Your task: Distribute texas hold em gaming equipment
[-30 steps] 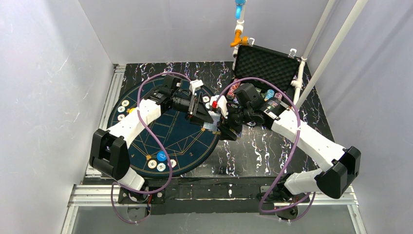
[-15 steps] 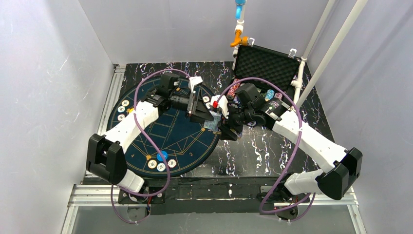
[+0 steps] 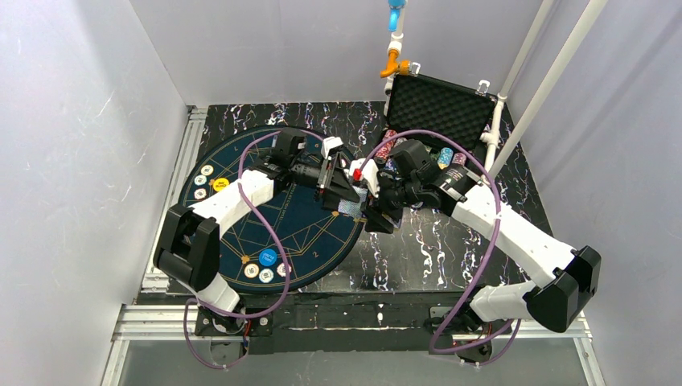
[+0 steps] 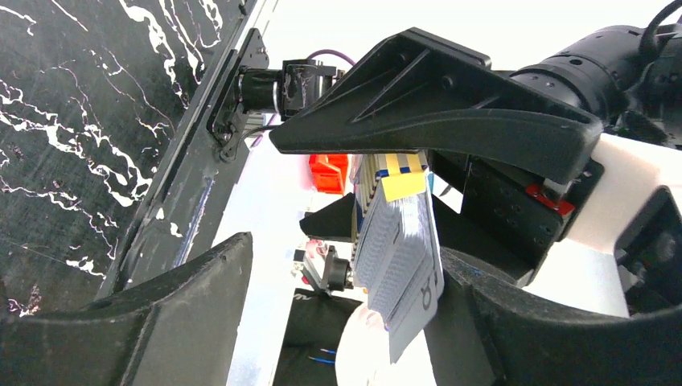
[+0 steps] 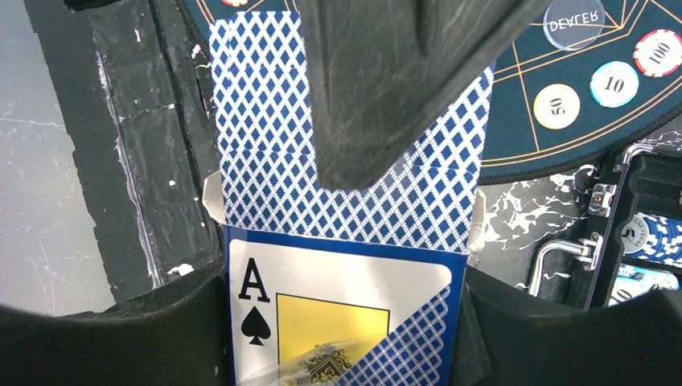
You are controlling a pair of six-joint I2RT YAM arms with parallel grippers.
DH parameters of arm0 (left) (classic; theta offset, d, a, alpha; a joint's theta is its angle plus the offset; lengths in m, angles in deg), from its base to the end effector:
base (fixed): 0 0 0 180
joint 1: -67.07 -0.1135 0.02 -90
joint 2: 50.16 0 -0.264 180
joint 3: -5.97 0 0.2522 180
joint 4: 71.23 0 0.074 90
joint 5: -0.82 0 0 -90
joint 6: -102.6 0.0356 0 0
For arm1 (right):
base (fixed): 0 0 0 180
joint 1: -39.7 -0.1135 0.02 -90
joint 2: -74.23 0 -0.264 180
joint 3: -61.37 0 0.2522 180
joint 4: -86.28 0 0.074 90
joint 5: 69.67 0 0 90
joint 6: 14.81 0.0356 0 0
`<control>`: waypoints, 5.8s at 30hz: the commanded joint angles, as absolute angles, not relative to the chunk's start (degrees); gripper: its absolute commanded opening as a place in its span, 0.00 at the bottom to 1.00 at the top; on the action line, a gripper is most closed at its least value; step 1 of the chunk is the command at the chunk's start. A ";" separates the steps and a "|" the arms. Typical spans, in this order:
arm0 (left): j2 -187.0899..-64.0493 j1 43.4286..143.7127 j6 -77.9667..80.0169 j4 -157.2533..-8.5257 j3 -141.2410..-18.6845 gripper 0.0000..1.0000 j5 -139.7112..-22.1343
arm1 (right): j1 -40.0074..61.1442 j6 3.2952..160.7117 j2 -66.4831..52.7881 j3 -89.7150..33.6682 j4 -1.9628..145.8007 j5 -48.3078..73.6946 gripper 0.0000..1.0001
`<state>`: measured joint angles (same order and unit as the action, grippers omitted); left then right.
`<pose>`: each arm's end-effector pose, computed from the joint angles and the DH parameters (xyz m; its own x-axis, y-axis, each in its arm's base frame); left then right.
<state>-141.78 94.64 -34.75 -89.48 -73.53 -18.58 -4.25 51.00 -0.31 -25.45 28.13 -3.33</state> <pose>0.2930 -0.1909 0.2811 -0.9473 0.2190 -0.2338 0.2633 0.1164 -0.9577 0.1847 0.1979 0.3451 -0.1285 -0.6452 -0.7532 -0.9751 0.2205 -0.0226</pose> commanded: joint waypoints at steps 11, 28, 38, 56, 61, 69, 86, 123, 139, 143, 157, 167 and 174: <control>-135.28 90.20 -30.96 -93.09 -71.10 0.67 -17.26 | -4.34 50.76 2.90 -24.95 30.38 -4.36 0.01; -130.77 90.92 -27.71 -92.79 -73.42 0.14 -21.20 | -4.34 52.95 0.72 -25.81 29.68 -5.59 0.01; -134.53 96.28 -29.98 -89.79 -73.56 0.00 -21.26 | -4.34 53.56 -0.46 -27.56 30.95 -5.61 0.01; -133.64 95.54 -22.27 -102.41 -77.92 0.71 -30.10 | -4.34 53.74 -0.42 -26.94 31.12 -4.55 0.01; -137.30 95.84 -22.99 -102.68 -78.66 0.72 -29.98 | -4.35 54.07 -0.21 -27.39 32.23 -5.30 0.01; -138.31 94.58 -26.27 -101.27 -75.12 0.68 -25.17 | -4.32 53.92 1.37 -26.81 33.45 -6.36 0.01; -132.63 89.92 -25.83 -97.75 -73.40 0.62 -21.11 | -4.34 53.22 1.58 -24.52 31.23 -5.55 0.01; -129.45 88.46 -22.74 -101.16 -75.54 0.31 -22.63 | -4.31 51.67 0.93 -24.15 30.64 -4.98 0.01; -128.31 85.67 -19.66 -106.60 -78.05 0.06 -22.20 | -4.34 51.36 1.59 -22.70 31.00 -4.89 0.01; -128.20 85.54 -19.54 -106.81 -78.07 0.00 -21.80 | -4.34 51.37 1.63 -22.53 31.03 -4.89 0.01; -131.17 88.32 -19.48 -108.04 -77.39 0.57 -24.60 | -4.33 52.07 0.99 -23.68 31.97 -5.37 0.01; -131.92 88.45 -16.34 -111.98 -79.42 0.26 -24.70 | -4.32 52.43 0.94 -23.94 32.41 -6.05 0.01; -130.29 87.31 -16.20 -112.00 -79.26 0.00 -23.53 | -4.34 52.16 1.47 -23.08 32.26 -6.04 0.01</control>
<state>-132.49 88.13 -17.28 -110.55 -77.70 -25.55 -4.29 52.38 -0.35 -22.19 29.42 -4.29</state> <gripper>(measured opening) 0.044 0.711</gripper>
